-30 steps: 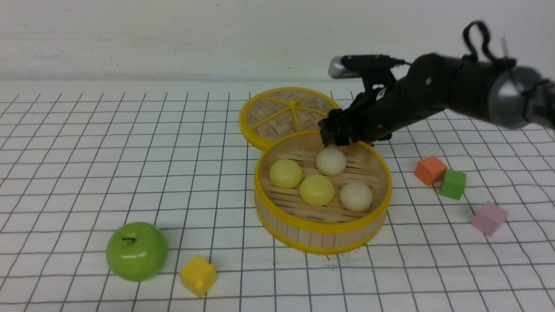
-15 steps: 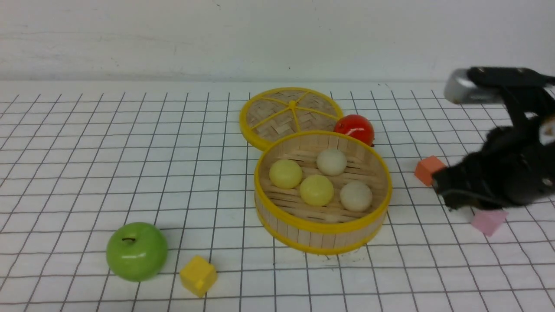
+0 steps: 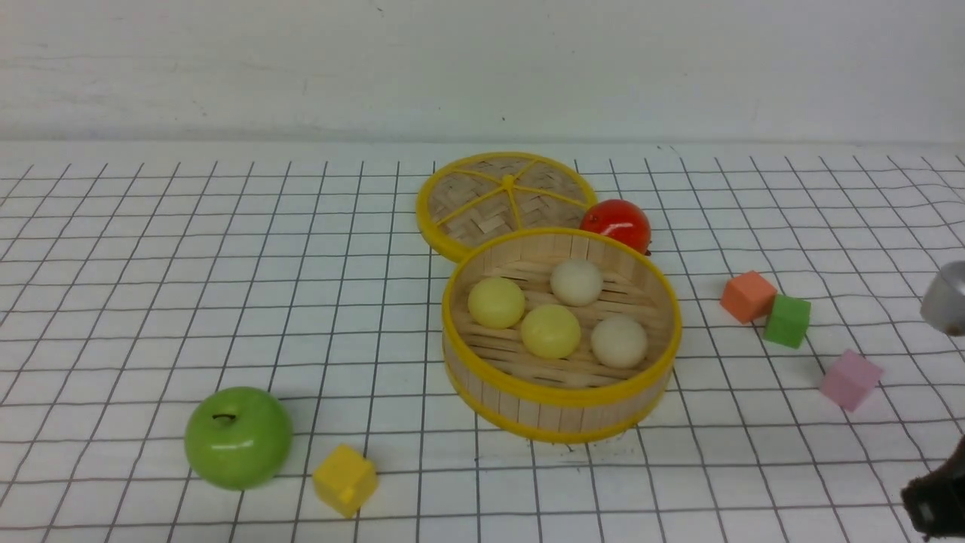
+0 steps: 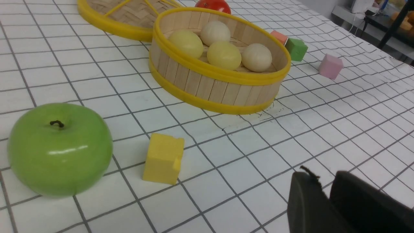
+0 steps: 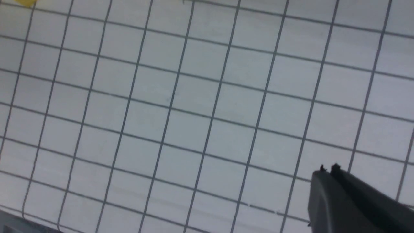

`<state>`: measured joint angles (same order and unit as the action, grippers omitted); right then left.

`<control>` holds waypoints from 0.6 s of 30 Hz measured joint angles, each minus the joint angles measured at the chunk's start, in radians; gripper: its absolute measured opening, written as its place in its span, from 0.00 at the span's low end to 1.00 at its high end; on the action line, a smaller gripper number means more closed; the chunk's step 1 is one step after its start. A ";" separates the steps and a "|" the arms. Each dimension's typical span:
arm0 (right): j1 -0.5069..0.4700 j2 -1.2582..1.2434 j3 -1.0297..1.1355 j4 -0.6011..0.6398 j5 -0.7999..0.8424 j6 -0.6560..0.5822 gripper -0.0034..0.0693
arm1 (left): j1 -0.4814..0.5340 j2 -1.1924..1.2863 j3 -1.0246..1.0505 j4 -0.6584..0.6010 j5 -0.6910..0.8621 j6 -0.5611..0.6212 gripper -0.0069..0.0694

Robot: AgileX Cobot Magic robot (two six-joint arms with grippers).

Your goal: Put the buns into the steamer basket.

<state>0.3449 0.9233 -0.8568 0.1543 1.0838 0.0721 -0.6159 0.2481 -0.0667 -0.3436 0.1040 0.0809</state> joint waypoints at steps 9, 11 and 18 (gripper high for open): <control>-0.232 -0.613 0.590 -0.065 -0.586 -0.097 0.03 | 0.000 0.000 0.000 0.000 0.000 0.000 0.24; -0.248 -0.712 0.684 -0.082 -0.639 -0.107 0.03 | 0.000 0.000 0.000 0.000 0.000 0.000 0.24; -0.265 -0.933 0.871 -0.089 -0.682 -0.083 0.03 | 0.000 -0.002 0.001 0.000 0.003 0.000 0.25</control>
<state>0.0797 -0.0094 0.0142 0.0649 0.4020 -0.0105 -0.6159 0.2457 -0.0654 -0.3436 0.1067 0.0809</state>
